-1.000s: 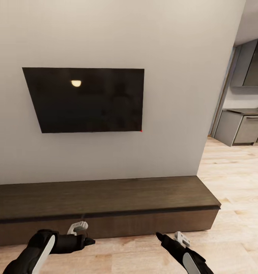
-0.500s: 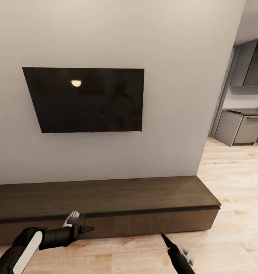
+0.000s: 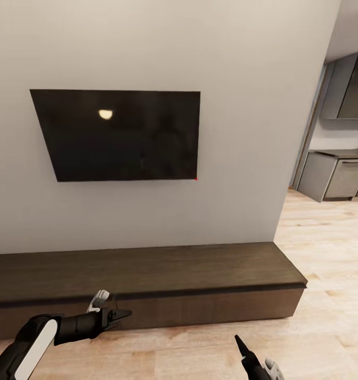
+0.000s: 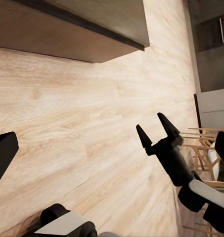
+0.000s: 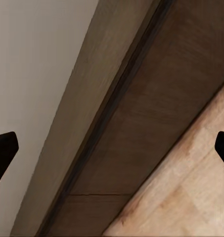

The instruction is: Place each of the two pumpkins and all three candles from the living room inside a cabinet in the living room (use any cabinet), then make sure every cabinet is closed, and position the cauldron so it is next to a table in the living room.

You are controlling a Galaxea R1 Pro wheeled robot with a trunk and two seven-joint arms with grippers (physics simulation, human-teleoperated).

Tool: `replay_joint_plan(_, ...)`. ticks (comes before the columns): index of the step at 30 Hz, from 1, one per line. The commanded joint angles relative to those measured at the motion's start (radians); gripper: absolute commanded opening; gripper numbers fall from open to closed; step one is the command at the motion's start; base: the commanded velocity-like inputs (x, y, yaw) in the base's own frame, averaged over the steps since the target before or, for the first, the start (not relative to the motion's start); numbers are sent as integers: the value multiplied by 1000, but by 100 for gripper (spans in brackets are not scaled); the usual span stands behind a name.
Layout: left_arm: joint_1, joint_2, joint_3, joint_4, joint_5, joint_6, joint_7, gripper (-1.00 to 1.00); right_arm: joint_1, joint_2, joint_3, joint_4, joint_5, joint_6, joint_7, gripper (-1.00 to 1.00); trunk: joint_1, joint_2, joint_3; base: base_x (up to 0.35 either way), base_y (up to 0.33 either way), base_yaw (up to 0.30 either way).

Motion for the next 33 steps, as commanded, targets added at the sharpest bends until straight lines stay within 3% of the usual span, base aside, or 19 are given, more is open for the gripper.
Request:
replay_joint_plan(1,-1,0,0,1,1,3,-3,100,-1,0,1,-2,-1,-9,3,100,4,-8,-4,0,0,0)
replay_joint_plan(4,-1,-2,1,1,2,3,-4,100,-1,-1,0,-4,-5,-6,44,100,15,-29,-14,0,0,0)
replay_joint_plan(7,-1,-4,1,1,2,3,-4,100,-1,-3,-4,-7,-8,44,69,100,27,-50,-23,0,0,0)
replay_joint_plan(11,-1,-6,1,2,2,4,-5,100,-33,-4,-6,-44,-11,144,78,100,42,-78,-36,0,0,0)
replay_joint_plan(16,0,0,3,3,2,3,-50,100,-65,-3,-13,-82,-16,178,73,100,61,-113,-51,0,0,0)
replay_joint_plan(19,1,23,7,3,1,3,-107,100,-79,-2,-21,-88,-57,185,53,100,73,-134,-61,0,0,0)
replay_joint_plan(22,1,47,10,1,1,3,-122,100,-81,-4,-25,-85,-93,188,47,100,84,-155,-70,0,0,0)
replay_joint_plan(28,0,97,13,-2,1,4,-127,100,-82,-7,-26,-83,-103,190,34,100,107,-197,-89,0,0,0)
replay_joint_plan(33,-2,120,14,-63,3,6,-128,100,-84,-5,-26,-90,-103,186,-42,100,127,-232,-105,0,0,0)
